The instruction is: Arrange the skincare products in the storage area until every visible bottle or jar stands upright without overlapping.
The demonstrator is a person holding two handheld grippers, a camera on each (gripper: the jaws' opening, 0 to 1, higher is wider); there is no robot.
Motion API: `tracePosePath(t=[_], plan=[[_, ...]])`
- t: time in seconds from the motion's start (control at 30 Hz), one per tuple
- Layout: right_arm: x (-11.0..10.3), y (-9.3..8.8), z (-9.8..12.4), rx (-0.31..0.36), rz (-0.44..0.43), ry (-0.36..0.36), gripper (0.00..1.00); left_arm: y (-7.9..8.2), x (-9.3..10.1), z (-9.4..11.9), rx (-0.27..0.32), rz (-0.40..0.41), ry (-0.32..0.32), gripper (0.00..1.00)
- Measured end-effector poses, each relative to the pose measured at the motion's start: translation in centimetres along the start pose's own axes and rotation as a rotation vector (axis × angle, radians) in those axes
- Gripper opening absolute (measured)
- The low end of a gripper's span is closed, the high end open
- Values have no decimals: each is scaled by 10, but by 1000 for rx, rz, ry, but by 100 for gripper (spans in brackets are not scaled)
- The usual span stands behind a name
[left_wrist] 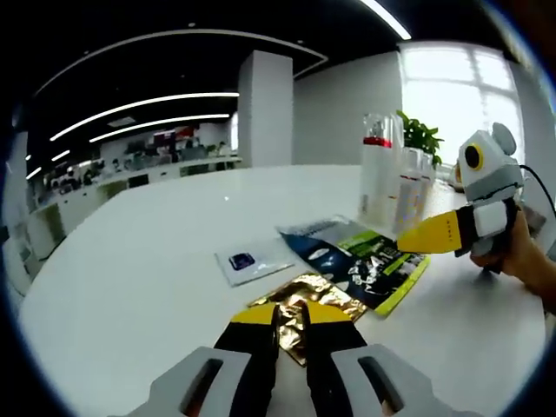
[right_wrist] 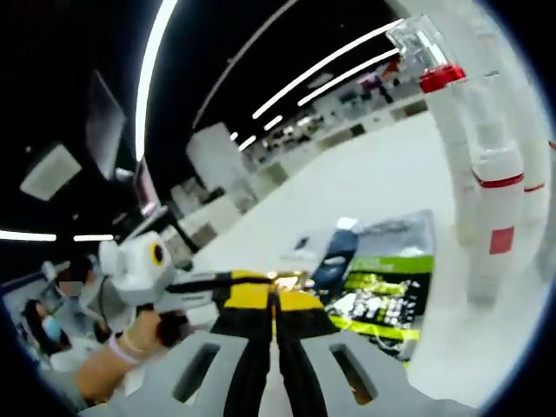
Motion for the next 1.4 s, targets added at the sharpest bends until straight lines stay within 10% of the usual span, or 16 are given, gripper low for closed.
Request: tracePosePath(t=[0.23,1.07,1.4], plan=[[-14,-13,-31,-190,139,-116,0,0,-2,2,3,13,2,11],[-31,-15,-42,-161,223,-87,0,0,-7,3,19,25,40,16],[-28,3,-25,-8,184,-113,0,13,-9,16,170,6,86,22]])
Point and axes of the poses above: the point that each gripper's makers call its tool centre point, and the gripper's own axes: z roughly backward along the fingers, x roughly to its right, y roughly out of its top, the point moved 10 cm from there along z, roughly backward along the fingers, and after that the axes turned 6 degrees about z, right-handed, at the moved point
